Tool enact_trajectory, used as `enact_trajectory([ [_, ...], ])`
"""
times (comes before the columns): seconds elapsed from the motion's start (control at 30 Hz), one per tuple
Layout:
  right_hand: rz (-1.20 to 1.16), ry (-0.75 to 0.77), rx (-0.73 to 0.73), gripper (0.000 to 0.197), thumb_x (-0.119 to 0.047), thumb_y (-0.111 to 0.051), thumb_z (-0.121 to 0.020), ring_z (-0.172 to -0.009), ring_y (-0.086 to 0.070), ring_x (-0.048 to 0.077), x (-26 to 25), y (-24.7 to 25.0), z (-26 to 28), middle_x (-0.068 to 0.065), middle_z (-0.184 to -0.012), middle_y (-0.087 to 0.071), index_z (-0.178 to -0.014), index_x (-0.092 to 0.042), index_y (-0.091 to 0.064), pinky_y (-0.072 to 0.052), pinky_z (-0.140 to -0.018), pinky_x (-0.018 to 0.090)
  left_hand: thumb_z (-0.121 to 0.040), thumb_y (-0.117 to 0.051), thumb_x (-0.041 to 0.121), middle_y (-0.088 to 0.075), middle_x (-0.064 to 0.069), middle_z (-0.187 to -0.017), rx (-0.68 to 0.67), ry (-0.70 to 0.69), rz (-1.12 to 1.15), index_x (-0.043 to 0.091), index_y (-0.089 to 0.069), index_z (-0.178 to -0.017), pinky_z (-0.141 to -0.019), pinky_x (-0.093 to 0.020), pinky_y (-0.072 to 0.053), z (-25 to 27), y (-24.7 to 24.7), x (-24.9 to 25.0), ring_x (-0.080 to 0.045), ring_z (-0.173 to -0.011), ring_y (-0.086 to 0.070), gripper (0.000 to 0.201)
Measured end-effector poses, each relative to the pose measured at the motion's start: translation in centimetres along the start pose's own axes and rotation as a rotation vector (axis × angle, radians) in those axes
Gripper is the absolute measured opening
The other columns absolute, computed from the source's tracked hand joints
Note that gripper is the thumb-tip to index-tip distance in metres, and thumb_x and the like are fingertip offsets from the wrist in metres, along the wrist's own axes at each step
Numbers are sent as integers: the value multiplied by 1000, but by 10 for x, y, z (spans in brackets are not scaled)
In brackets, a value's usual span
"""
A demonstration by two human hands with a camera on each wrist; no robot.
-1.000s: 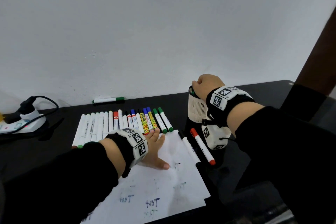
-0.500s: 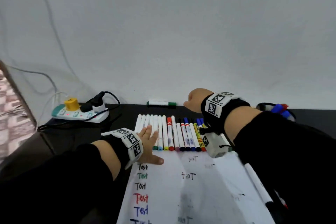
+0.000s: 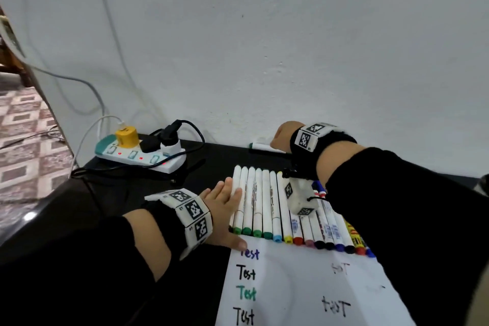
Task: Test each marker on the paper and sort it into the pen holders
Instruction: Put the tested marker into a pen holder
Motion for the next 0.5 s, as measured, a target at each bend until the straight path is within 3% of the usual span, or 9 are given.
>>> enact_trajectory([
  [0.2,140,25,-52,43,-39,-51,-92,-118,-53,33,-13,-12,-18,12,-130,-57,-124,-11,-58,-40,-104,43,-80,-50,67,29,-8,-152,-36,-41,-4,15,21,-146,-116,-38,5,-6,1,-8,-23,-143,19,110],
  [0.3,233,43,-91,35,-27,-58,-88,-114,-57,34,-19,-18,-28,13,-124,-60,-120,-12,-61,-43,-101,45,-80,-52,65,29,-8,-152,-40,-64,-1,15,21,-146,-116,-38,4,-7,1,-7,-23,-143,18,110],
  [0.4,348,55,-89,27,-35,-68,-74,-97,-64,30,-22,-24,-42,8,-104,-67,-95,-18,-65,-51,-92,41,-80,-53,65,29,-9,-152,-46,-73,13,15,21,-146,-116,-38,4,-9,-1,-9,-23,-143,17,111],
  [0.5,368,63,-79,42,-37,-67,-71,-98,-64,30,-22,-27,-52,10,-107,-67,-108,-16,-66,-51,-92,41,-79,-53,65,31,-9,-151,-45,-85,21,15,22,-146,-117,-38,3,-10,-2,-10,-23,-143,18,112],
])
Point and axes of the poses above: each hand's wrist, its own z-axis away from the middle knuckle, its own y-axis out of the back of the hand, x = y × z, the point moved 3 cm from there along -z, towards the middle knuckle
